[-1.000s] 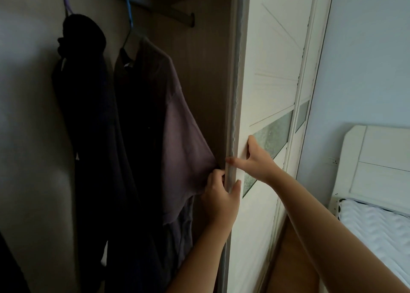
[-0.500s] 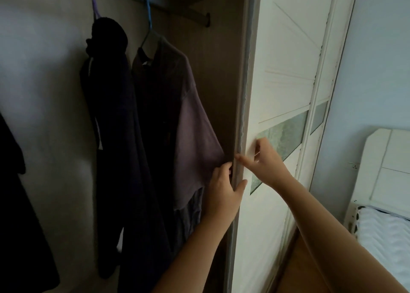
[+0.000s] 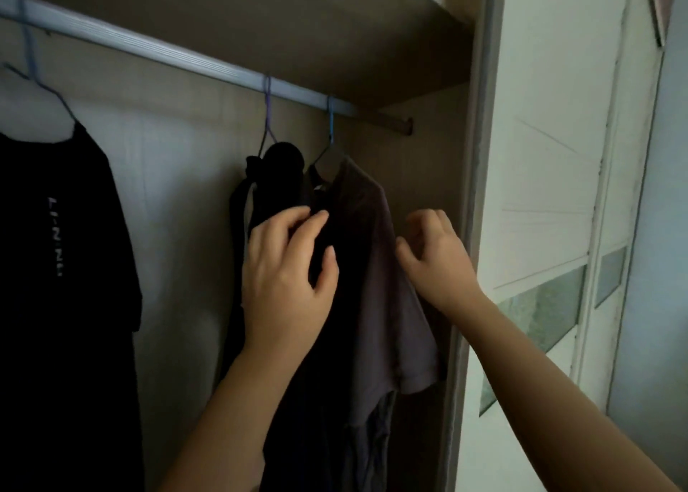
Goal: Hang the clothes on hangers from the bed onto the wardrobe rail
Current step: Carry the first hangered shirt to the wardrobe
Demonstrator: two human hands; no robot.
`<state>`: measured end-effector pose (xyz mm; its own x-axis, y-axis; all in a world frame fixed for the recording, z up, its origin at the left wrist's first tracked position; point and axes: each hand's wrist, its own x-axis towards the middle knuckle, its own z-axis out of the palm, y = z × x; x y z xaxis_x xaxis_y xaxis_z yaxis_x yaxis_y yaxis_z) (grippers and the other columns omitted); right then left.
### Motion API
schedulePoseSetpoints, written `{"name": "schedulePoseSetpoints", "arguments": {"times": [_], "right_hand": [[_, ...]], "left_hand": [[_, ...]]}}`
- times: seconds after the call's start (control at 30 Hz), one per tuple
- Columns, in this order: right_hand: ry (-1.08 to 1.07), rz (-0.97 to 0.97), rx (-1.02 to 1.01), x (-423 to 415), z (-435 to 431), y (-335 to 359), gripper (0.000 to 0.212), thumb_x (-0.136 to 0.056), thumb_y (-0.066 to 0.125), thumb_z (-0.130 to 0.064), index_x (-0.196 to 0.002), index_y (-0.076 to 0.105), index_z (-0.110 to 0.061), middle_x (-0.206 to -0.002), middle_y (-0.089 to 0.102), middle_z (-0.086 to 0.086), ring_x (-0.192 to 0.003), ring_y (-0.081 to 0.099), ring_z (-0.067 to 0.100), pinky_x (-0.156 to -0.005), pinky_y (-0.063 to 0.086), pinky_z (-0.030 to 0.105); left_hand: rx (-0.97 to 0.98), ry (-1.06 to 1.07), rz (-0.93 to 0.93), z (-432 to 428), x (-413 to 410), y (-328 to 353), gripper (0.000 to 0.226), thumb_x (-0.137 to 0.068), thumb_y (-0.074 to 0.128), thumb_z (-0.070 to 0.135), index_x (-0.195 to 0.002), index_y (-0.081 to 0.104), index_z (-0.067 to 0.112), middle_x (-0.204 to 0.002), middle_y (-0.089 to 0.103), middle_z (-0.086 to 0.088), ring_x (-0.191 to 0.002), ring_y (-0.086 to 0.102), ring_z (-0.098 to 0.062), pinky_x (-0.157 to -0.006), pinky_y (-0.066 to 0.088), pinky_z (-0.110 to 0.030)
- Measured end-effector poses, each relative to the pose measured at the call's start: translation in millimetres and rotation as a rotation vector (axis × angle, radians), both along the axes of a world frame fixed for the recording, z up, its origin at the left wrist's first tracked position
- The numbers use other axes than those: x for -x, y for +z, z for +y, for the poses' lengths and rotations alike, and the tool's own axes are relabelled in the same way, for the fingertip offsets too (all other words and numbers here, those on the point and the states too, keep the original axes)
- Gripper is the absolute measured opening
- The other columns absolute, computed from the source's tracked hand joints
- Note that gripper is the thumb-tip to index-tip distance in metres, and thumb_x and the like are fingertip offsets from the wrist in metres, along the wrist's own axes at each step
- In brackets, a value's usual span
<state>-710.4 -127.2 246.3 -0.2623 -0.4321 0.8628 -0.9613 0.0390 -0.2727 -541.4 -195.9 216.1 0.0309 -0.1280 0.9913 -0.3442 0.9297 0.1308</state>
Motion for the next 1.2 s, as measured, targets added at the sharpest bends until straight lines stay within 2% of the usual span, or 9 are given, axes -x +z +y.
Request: {"name": "schedulePoseSetpoints", "arguments": {"times": [0.1,0.17,0.33,0.53,0.7,0.83,0.9,1.03,1.2], "right_hand": [[-0.03,0.015,0.012,-3,-25,28,0.043,-0.089,0.051,-0.025,-0.126,0.044,-0.006,-0.125,0.046,0.013,-0.116,0.048,0.028,-0.09,0.042,0.033],[-0.077,-0.016,-0.037,-3,-39,44,0.046,-0.091,0.049,-0.029,-0.13,0.041,-0.006,-0.13,0.043,0.014,-0.121,0.044,0.031,-0.092,0.042,0.036],[-0.105,-0.115,-0.21,2,-71,70,0.038,-0.094,0.044,-0.032,-0.112,0.048,0.001,-0.119,0.053,0.022,-0.107,0.054,0.038,-0.073,0.037,0.031],[0.031,-0.325,-0.306,-3,-100,84,0.041,-0.097,0.038,-0.029,-0.11,0.054,0.006,-0.117,0.059,0.024,-0.107,0.056,0.037,-0.073,0.038,0.031],[0.185,-0.461,-0.115,-10,-108,84,0.032,-0.097,0.036,-0.025,-0.099,0.058,-0.003,-0.098,0.058,0.015,-0.102,0.057,0.034,-0.075,0.04,0.031],[0.136,-0.413,0.01,-13,-102,93,0.035,-0.097,0.034,-0.027,-0.098,0.059,-0.002,-0.105,0.063,0.019,-0.099,0.059,0.035,-0.083,0.046,0.038],[0.135,-0.394,0.043,-15,-101,99,0.035,-0.098,0.034,-0.027,-0.098,0.058,-0.001,-0.104,0.063,0.02,-0.097,0.06,0.035,-0.082,0.047,0.038],[0.159,-0.399,0.128,-14,-98,111,0.035,-0.097,0.035,-0.027,-0.1,0.059,-0.001,-0.102,0.064,0.019,-0.096,0.06,0.034,-0.086,0.05,0.043],[0.243,-0.434,0.224,-9,-83,104,0.031,-0.097,0.038,-0.029,-0.09,0.058,-0.006,-0.071,0.054,0.001,-0.074,0.055,0.021,-0.069,0.044,0.036]], "left_hand": [[-0.139,0.1,-0.074,-20,-9,11,0.045,-0.08,0.047,0.031,-0.121,0.055,0.013,-0.121,0.056,-0.012,-0.112,0.049,-0.028,-0.088,0.046,-0.042],[-0.236,0.092,-0.112,-31,-12,14,0.047,-0.081,0.049,0.031,-0.124,0.053,0.013,-0.123,0.054,-0.011,-0.114,0.05,-0.031,-0.09,0.046,-0.046],[-0.362,-0.012,-0.143,-43,-17,15,0.045,-0.083,0.05,0.031,-0.123,0.054,0.013,-0.121,0.055,-0.007,-0.11,0.053,-0.027,-0.088,0.047,-0.041],[-0.361,-0.013,-0.179,-46,-18,15,0.064,-0.073,0.036,0.058,-0.122,0.054,0.02,-0.119,0.055,0.0,-0.109,0.055,-0.022,-0.086,0.05,-0.04],[-0.396,-0.03,-0.181,-48,-21,14,0.061,-0.074,0.044,0.057,-0.124,0.051,0.023,-0.122,0.052,0.003,-0.111,0.053,-0.018,-0.088,0.049,-0.038],[-0.428,-0.063,-0.171,-45,-23,15,0.056,-0.076,0.05,0.049,-0.125,0.049,0.022,-0.123,0.051,0.002,-0.112,0.051,-0.019,-0.09,0.048,-0.041],[-0.434,-0.067,-0.174,-45,-22,14,0.05,-0.082,0.056,0.043,-0.126,0.048,0.022,-0.124,0.05,0.002,-0.113,0.05,-0.018,-0.092,0.047,-0.041],[-0.439,-0.076,-0.174,-46,-21,15,0.049,-0.083,0.059,0.036,-0.128,0.047,0.021,-0.127,0.049,0.003,-0.115,0.049,-0.016,-0.093,0.046,-0.036],[-0.37,-0.038,-0.189,-44,-19,12,0.052,-0.081,0.052,0.047,-0.125,0.05,0.019,-0.125,0.049,0.001,-0.117,0.046,-0.017,-0.093,0.045,-0.034]]}}
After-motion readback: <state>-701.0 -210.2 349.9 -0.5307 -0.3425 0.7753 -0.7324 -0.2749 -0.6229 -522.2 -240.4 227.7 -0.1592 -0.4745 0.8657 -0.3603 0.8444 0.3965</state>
